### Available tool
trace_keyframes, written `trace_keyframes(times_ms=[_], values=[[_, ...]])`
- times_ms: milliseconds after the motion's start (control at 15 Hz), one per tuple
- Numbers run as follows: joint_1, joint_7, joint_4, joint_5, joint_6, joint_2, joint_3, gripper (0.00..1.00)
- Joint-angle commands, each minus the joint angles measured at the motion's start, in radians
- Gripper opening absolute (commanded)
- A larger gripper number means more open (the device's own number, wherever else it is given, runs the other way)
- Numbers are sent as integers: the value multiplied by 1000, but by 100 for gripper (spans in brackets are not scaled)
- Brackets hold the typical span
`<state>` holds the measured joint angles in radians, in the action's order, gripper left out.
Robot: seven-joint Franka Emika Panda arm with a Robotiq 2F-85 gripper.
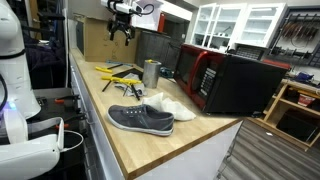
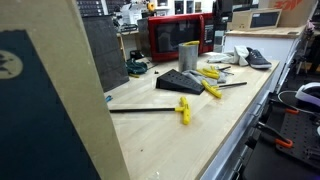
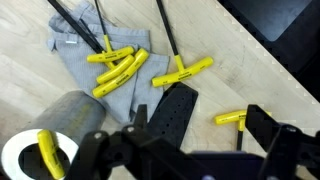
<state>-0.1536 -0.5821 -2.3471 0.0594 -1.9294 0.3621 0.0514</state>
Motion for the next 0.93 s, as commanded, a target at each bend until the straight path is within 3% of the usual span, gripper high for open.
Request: trace_keyframes(times_ms=[0, 867], values=[[15, -29, 42, 19, 19, -26, 13, 100], [76, -170, 284, 3, 45, -235, 44, 100]])
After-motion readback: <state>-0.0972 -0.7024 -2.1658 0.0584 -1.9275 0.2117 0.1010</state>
